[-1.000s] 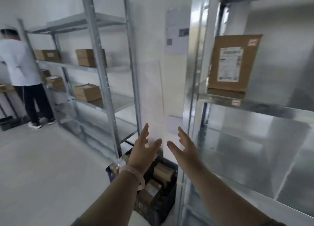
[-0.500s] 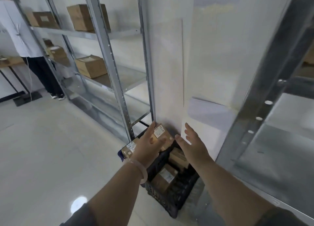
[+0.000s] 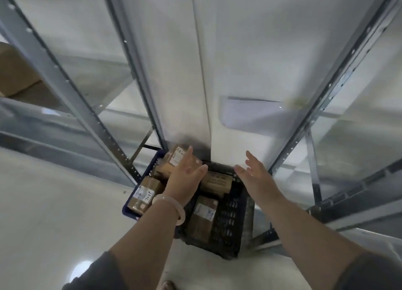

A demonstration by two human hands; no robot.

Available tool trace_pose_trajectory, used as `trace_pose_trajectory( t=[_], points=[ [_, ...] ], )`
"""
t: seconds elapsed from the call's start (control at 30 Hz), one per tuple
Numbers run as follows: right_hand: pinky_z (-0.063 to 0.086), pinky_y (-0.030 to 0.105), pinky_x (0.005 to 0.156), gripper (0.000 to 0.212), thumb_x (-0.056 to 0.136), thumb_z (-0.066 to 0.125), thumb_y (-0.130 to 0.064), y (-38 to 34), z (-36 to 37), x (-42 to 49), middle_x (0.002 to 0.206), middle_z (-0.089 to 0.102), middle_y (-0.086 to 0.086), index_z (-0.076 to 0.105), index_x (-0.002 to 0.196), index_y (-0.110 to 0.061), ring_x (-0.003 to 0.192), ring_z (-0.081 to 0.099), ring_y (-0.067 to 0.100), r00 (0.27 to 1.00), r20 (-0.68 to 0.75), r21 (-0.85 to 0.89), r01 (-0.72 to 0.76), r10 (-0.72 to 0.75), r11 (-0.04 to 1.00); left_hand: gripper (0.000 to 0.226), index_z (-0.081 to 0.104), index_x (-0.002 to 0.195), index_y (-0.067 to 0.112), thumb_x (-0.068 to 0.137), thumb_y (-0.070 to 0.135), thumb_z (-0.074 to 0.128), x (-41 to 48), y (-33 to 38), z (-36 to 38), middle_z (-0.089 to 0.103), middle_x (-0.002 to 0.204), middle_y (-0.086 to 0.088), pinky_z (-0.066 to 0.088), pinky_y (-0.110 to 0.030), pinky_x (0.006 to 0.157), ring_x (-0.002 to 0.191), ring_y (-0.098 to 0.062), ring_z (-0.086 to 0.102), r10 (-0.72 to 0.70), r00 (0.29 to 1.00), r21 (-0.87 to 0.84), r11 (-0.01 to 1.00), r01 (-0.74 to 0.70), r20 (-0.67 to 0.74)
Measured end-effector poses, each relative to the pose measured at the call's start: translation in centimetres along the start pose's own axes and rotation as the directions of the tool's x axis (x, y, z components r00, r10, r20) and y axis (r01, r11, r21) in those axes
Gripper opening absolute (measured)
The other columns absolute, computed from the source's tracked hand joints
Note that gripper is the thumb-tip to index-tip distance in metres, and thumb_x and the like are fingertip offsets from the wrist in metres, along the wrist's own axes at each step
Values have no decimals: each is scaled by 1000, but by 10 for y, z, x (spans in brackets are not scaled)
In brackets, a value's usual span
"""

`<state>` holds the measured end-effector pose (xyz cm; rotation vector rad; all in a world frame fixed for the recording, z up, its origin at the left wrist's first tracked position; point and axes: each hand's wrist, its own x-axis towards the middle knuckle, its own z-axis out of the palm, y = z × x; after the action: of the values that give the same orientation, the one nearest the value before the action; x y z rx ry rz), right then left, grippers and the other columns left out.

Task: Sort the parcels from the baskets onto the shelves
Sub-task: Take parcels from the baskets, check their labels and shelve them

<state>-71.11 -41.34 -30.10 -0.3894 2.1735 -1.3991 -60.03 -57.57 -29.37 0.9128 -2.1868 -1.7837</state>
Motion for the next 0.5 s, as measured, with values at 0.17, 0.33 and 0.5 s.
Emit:
trace_pose_trajectory(
  t=[0.17,0.33,0.5],
  points=[
    [33,39,113,67,89,59,-52,35,44,18,153,34,-7,28,148,-43,139,35,13,981,-68,76,-178,183,981,56,35,143,36,93,29,60,69,-38,-20,33,151,11,28,-35,117,138,-10,33,-37,982,71,997,24,184],
    [29,14,97,63,94,54,-48,93,57,25,144,37,-19,26,149,-39,130,35,1,942,-99,29,-319,321,947,73,38,144,38,79,54,66,113,-98,8,48,142,9,39,-39,110,132,-18,46,-201,940,144,975,167,274],
    [29,23,101,60,94,58,-39,157,71,63,141,40,-17,33,148,-31,131,37,4,894,-78,103,-433,441,895,68,24,153,30,94,38,57,152,-162,25,37,149,8,32,-26,106,140,-15,35,-260,918,309,937,164,300]
  ],
)
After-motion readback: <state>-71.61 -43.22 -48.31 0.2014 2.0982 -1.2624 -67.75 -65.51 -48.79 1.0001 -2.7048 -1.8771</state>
